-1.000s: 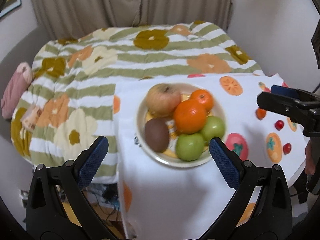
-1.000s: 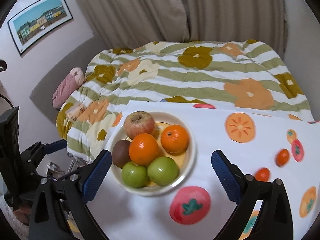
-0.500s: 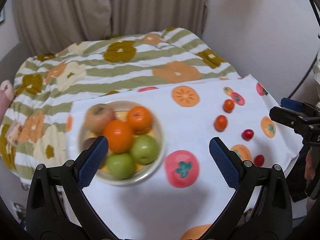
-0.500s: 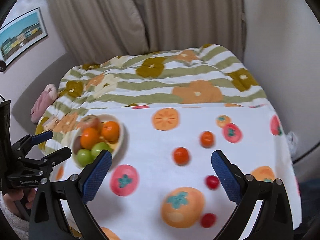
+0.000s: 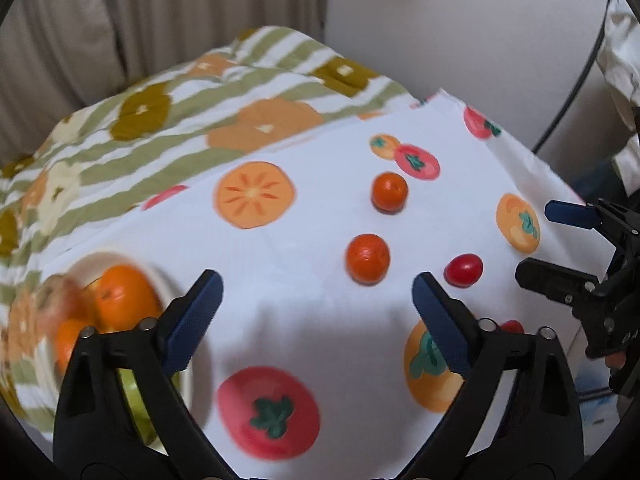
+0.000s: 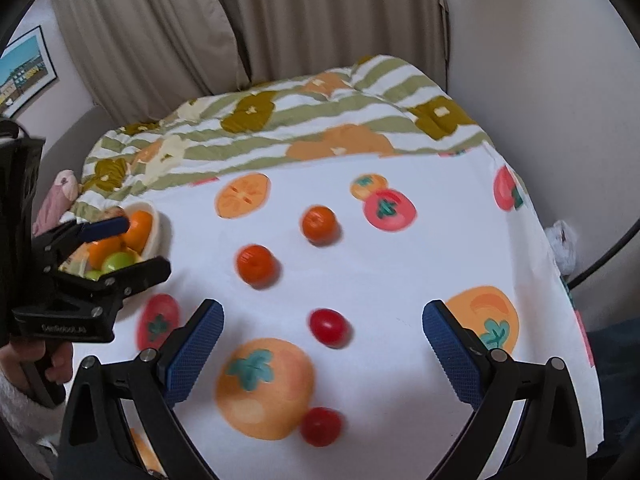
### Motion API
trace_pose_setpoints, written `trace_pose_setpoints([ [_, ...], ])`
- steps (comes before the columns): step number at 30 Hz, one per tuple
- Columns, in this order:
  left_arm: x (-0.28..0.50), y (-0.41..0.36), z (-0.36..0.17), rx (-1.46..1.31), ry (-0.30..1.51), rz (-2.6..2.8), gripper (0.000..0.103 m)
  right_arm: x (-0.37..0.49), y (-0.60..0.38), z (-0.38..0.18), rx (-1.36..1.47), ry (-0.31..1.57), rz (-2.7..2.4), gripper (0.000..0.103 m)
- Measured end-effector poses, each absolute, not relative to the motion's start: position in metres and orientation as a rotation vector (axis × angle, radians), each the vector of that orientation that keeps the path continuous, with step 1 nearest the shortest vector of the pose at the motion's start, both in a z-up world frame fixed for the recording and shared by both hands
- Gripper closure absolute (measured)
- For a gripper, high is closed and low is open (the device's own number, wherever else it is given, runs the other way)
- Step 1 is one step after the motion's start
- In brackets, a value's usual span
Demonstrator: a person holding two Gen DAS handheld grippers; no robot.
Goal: Organize fruits
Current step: 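Withdraw both tools from the bowl toward the mandarins and tomatoes, then grasp a mandarin with the left tool while the right tool grasps a red cherry tomato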
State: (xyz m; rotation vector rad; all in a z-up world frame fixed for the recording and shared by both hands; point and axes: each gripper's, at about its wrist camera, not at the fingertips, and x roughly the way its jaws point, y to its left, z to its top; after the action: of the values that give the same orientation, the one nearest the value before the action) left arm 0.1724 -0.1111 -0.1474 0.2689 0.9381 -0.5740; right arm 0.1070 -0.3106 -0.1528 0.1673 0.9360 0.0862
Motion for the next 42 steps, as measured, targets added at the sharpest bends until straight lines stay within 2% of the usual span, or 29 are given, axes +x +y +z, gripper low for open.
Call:
trace_pose_setpoints([
  [8,0.184,-0.146,-0.181,0.35,0.971,-0.639,0.021,0.11,-0.318,-0.186,0.226,0.966,0.058,0.004],
  [11,0.187,-0.152,-0.189,0.371,0.976,-0.649,0.027,0.11,-0.316,-0.194,0.228,0.974,0.064,0.013],
  [15,0.189,-0.159,-0.197,0.39,0.984,-0.662,0.041,0.113,-0.311,-0.201,0.199,0.983,0.065,0.021],
  [20,0.189,-0.162,-0.204,0.402,0.995,-0.675,0.044,0.116,-0.306,-0.208,0.2,1.001,0.072,0.035],
  [22,0.188,-0.163,-0.207,0.408,1.003,-0.679,0.055,0.117,-0.303,-0.21,0.182,1.012,0.074,0.04],
  [24,0.188,-0.163,-0.208,0.414,1.005,-0.682,0.056,0.119,-0.302,-0.212,0.179,1.021,0.081,0.045],
  [27,0.188,-0.164,-0.208,0.421,0.999,-0.695,0.061,0.12,-0.301,-0.214,0.176,1.034,0.082,0.045],
  [33,0.184,-0.163,-0.208,0.439,0.987,-0.689,0.062,0.125,-0.3,-0.216,0.176,1.055,0.096,0.05],
  [36,0.182,-0.16,-0.208,0.435,0.989,-0.671,0.062,0.127,-0.297,-0.217,0.165,1.067,0.106,0.06],
  [42,0.178,-0.152,-0.208,0.426,1.0,-0.641,0.062,0.131,-0.293,-0.216,0.14,1.08,0.098,0.07],
])
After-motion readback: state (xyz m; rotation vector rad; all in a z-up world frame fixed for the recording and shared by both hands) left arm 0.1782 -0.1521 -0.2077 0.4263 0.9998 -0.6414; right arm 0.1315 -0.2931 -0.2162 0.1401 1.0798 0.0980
